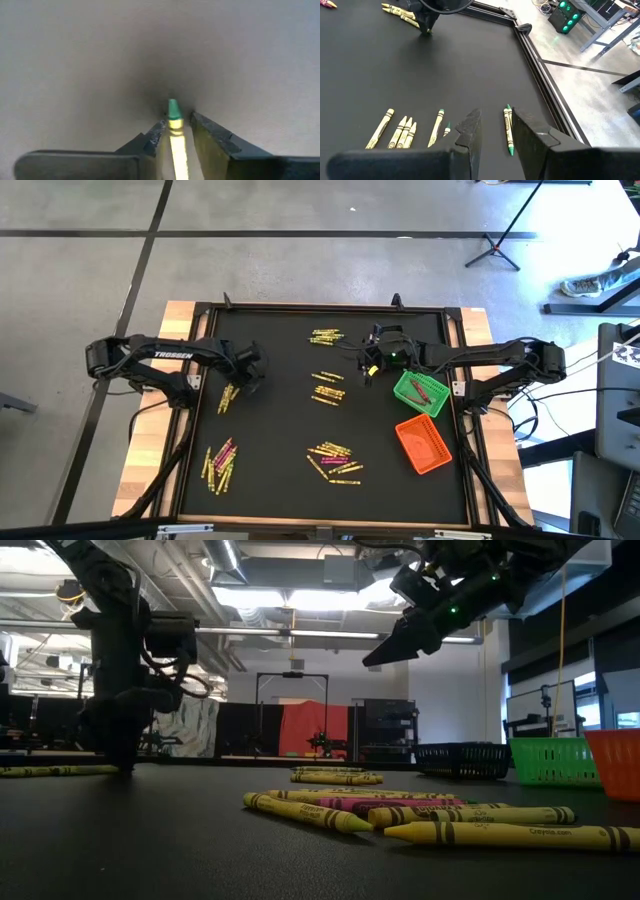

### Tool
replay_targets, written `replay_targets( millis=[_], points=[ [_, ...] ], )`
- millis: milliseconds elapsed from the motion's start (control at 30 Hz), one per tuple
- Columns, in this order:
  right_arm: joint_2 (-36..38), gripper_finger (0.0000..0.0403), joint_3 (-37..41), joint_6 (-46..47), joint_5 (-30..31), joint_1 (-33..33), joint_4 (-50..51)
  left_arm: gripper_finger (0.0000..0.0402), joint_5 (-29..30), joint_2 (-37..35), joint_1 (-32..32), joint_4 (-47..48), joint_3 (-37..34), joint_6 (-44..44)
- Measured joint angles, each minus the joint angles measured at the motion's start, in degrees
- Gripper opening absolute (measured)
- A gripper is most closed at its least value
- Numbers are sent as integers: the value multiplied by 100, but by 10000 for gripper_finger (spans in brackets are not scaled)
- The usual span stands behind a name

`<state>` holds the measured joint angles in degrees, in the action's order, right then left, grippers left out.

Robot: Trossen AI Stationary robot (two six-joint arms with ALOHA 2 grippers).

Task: Sort crayons
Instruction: Put the green crayon into the orange basket

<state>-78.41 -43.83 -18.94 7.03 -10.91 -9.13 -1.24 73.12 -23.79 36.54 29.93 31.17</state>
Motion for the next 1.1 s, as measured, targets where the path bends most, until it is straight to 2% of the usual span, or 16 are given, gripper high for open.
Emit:
replay_targets(
  millis=[433, 667, 833, 900, 1000, 1100],
  points=[
    [0, 104, 0, 0, 0, 1, 1, 18, 3, 2, 34, -188, -2, -331],
    [0, 104, 0, 48, -27, 0, 52, 11, -19, 4, 164, -913, 1, -604],
    [0, 104, 0, 181, -202, 2, 1, 11, -27, 4, 387, -1277, 303, -1075],
    [0, 104, -2, 373, -147, 2, -65, 11, 5, 4, 502, -1674, 432, -1392],
    [0, 111, -2, 400, -58, 0, -32, 11, 7, 3, 677, -2745, 609, -1990],
    [-35, 143, -4, 540, -52, 0, -2, 11, 4, 2, 874, -3822, 656, -2646]
  ],
)
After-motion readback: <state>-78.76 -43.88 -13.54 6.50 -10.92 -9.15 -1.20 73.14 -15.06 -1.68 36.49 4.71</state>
